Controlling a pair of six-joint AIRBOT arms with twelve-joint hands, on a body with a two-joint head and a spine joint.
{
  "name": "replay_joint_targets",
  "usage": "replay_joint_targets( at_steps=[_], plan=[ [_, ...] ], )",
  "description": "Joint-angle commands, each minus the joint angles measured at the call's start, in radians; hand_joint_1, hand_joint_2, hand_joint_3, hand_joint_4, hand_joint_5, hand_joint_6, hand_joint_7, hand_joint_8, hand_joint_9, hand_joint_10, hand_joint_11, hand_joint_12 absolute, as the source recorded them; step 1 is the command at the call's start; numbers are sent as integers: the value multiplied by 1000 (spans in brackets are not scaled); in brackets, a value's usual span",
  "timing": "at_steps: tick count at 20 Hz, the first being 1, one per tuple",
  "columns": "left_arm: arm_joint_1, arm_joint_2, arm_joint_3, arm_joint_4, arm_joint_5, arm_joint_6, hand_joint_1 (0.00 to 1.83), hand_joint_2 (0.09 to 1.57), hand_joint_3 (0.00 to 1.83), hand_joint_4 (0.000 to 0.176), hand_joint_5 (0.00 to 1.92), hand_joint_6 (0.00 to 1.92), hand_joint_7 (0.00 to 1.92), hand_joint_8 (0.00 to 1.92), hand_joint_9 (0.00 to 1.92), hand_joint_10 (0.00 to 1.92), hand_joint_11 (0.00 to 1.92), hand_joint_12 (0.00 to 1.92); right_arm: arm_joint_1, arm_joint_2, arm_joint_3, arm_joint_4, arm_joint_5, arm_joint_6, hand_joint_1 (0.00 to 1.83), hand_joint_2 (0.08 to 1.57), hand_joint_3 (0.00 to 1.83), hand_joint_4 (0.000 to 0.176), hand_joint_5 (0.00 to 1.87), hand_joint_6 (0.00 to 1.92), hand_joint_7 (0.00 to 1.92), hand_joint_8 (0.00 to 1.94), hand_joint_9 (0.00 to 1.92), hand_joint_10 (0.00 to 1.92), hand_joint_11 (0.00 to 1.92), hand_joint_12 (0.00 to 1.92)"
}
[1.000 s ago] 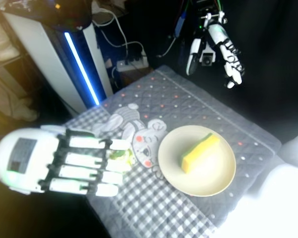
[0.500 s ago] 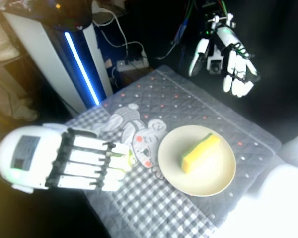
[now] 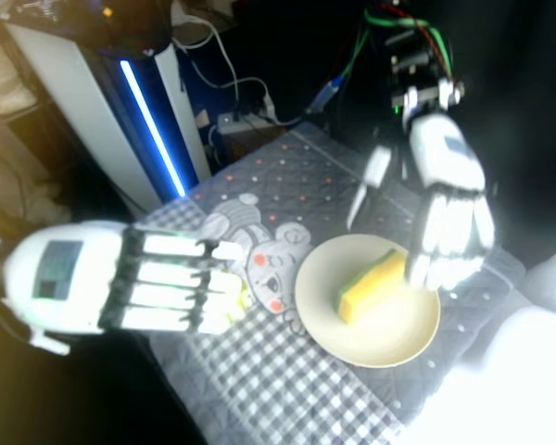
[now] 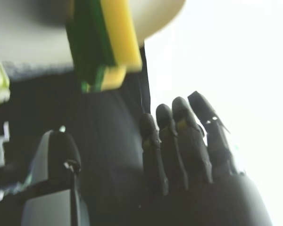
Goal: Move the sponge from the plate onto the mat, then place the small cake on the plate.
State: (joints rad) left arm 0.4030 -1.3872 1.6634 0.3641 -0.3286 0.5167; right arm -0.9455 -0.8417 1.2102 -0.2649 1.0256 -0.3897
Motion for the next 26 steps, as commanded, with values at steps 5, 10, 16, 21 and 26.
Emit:
replay_joint_targets(
  at_steps=[5, 10, 16, 21, 26],
  plan=[
    [-27, -85, 88, 55, 9, -3, 1010, 975, 2, 0, 879, 9, 883, 18, 897, 35, 572, 754, 9, -5, 15, 39, 111, 20, 592, 1181, 1, 116, 428, 3, 374, 0, 437, 1, 462, 108],
    [-9, -131, 139, 59, 61, -3, 1276, 1039, 3, 0, 1388, 37, 1081, 989, 1214, 170, 645, 1331, 9, -11, 21, 37, 111, 26, 629, 1166, 0, 101, 439, 3, 379, 2, 432, 0, 462, 87],
    [-24, -58, 54, 11, -72, -6, 1277, 1041, 0, 0, 1256, 336, 1103, 955, 1185, 461, 877, 1122, 9, -11, 20, 36, 111, 40, 636, 1175, 4, 85, 450, 1, 384, 0, 431, 0, 472, 64],
    [5, 183, -202, 5, -301, -8, 1294, 1005, 0, 0, 1406, 32, 1236, 734, 1192, 436, 744, 1165, 9, 7, 2, 40, 111, 43, 604, 1193, 6, 102, 428, 0, 378, 0, 436, 1, 481, 54],
    [179, 435, -434, 4, -494, -94, 1290, 1048, 0, 0, 1347, 33, 1110, 1032, 1047, 1055, 841, 1561, 9, 14, -11, 61, 111, 43, 600, 1218, 6, 99, 416, 3, 382, 2, 419, 0, 471, 36]
  ],
)
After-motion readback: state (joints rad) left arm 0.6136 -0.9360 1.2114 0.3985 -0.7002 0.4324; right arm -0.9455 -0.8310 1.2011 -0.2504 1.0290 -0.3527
